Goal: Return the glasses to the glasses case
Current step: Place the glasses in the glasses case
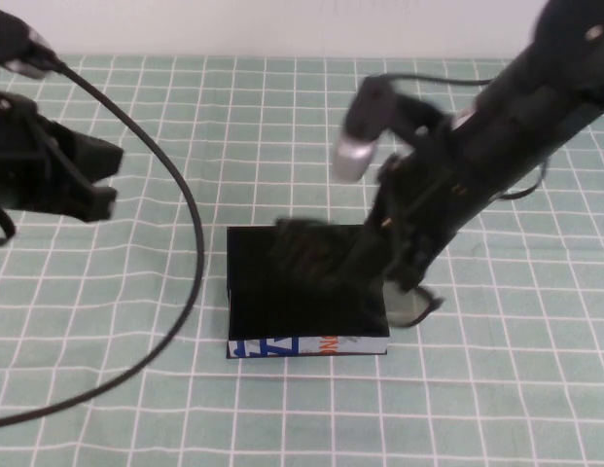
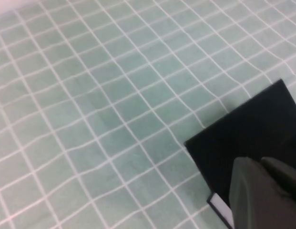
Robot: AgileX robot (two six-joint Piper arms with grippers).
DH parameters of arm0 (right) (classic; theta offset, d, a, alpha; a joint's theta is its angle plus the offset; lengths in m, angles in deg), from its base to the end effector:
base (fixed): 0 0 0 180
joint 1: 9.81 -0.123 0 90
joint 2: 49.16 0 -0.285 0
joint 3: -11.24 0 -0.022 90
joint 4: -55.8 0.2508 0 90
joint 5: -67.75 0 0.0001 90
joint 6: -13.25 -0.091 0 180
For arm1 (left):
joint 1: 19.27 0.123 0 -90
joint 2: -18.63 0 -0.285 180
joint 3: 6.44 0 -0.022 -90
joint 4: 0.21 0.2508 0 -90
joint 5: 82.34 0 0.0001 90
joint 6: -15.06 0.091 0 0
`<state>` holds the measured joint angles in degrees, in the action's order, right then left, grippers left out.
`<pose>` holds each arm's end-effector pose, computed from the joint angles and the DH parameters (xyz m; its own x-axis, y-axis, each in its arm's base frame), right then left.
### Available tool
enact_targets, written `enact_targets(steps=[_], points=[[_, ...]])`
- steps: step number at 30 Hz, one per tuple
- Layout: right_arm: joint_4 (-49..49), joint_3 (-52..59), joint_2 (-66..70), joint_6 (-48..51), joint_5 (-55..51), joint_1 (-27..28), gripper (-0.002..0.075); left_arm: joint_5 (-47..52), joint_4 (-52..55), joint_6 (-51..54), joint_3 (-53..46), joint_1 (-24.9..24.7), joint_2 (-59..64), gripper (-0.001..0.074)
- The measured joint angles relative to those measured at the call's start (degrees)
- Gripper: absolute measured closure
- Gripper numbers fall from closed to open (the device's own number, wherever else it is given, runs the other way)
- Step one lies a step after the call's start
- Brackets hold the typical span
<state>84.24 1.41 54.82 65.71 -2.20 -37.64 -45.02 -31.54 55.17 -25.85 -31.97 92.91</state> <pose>0.2871 0.1976 0.3261 -0.2617 -0.8141 -0.5184 -0.9643 0.2432 0.1049 0.2313 -0.0816 0.3514 -0.4536 0.3422 -0.8229 0.5849 0.8109 0.0147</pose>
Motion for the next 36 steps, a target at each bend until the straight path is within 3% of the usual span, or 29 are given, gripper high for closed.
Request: enact_targets(steps=[6, 22, 36], points=[[2.3, 0.0, 0.0, -0.3, -0.3, -4.9, 0.0713, 3.5, 0.3, -2.4, 0.8, 3.0, -0.9, 0.0741], [-4.6, -0.3, 9.1, -1.8, -0.1, -4.9, 0.0714, 9.8, -2.1, -3.8, 0.8, 3.3, -1.3, 0.0741], [-3.3, -11.1, 20.0, -1.8, -0.1, -4.9, 0.0714, 12.5, -2.1, -3.8, 0.8, 3.3, -1.7, 0.0741]])
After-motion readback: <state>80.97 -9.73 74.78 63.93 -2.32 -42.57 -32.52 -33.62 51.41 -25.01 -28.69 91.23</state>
